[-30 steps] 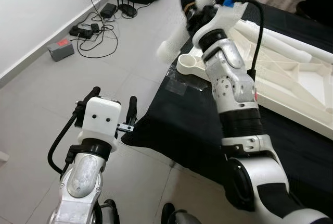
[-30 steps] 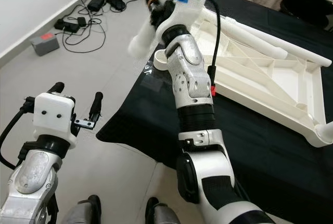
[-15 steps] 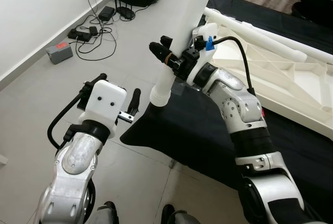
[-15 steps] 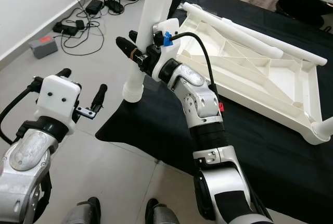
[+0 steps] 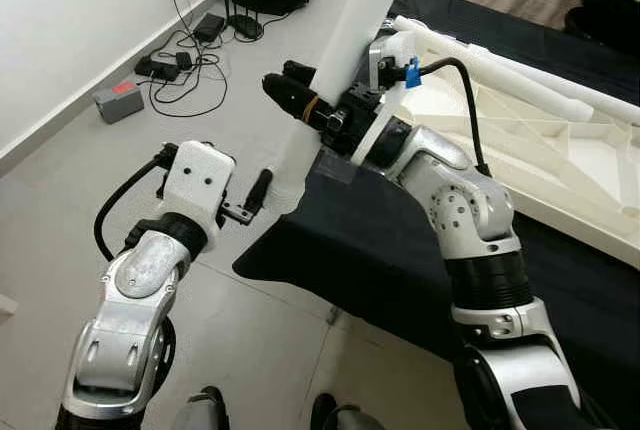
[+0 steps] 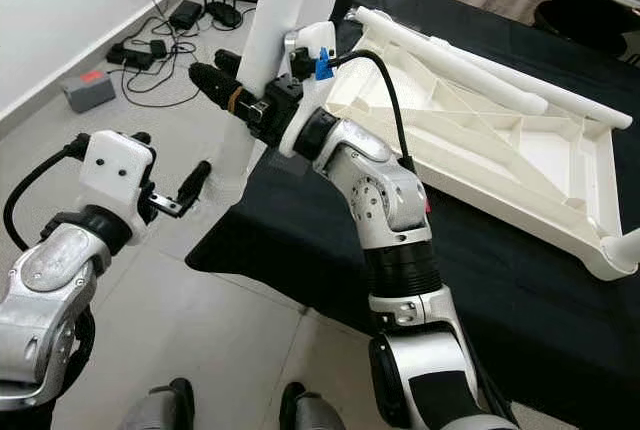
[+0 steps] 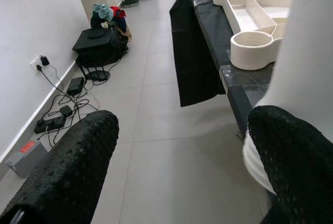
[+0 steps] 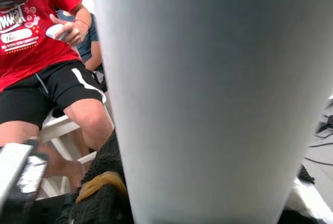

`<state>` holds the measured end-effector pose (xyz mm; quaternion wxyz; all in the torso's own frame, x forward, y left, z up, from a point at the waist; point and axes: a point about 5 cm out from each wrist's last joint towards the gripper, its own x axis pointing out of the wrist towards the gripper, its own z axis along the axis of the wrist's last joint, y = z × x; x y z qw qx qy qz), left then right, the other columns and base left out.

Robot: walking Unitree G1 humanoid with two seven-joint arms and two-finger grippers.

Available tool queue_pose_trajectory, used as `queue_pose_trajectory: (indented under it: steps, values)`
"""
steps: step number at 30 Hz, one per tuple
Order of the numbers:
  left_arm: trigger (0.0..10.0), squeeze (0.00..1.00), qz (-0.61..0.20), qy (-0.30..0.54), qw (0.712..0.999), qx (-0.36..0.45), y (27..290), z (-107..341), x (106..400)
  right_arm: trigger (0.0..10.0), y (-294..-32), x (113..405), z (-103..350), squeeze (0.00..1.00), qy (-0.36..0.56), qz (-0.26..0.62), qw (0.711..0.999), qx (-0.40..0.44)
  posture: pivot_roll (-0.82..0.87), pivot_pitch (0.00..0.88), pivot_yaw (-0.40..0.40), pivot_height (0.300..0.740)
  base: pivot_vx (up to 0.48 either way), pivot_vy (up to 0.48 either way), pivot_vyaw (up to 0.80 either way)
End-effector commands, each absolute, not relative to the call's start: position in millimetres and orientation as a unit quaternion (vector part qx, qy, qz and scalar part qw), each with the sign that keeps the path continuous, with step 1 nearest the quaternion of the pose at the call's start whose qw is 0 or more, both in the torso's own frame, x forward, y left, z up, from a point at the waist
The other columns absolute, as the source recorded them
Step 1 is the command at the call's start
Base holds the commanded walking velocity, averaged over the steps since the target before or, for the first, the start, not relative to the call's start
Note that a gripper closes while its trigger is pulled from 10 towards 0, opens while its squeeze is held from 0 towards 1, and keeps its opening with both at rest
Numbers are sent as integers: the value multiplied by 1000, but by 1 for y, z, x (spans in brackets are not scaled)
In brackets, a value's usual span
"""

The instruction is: Building children table

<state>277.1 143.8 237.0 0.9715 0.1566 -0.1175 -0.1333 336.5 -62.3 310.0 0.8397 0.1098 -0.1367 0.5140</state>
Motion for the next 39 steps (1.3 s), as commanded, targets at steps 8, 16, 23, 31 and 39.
queue_pose_trajectory:
  steps: [8,16,23,31,39]
  values:
    - [10000,0,-257,-80,955,123,112,225,278,10000,-49,317,324,0,-165,564,799,128,48,192,-125,740,0,0,0]
    - [10000,0,-330,-119,927,132,79,245,254,10000,-43,329,320,0,-155,540,817,131,52,195,-128,740,0,0,0]
    - [10000,0,-343,-122,921,136,76,251,247,10000,-40,336,317,0,-150,520,831,129,58,199,-132,740,0,0,0]
    - [10000,0,-336,-91,926,148,80,238,250,10000,-34,335,320,0,-153,524,827,139,57,197,-127,740,0,0,0]
    - [10000,0,-297,-68,938,167,95,228,259,10000,-32,331,325,0,-157,536,816,149,60,195,-126,740,0,0,0]
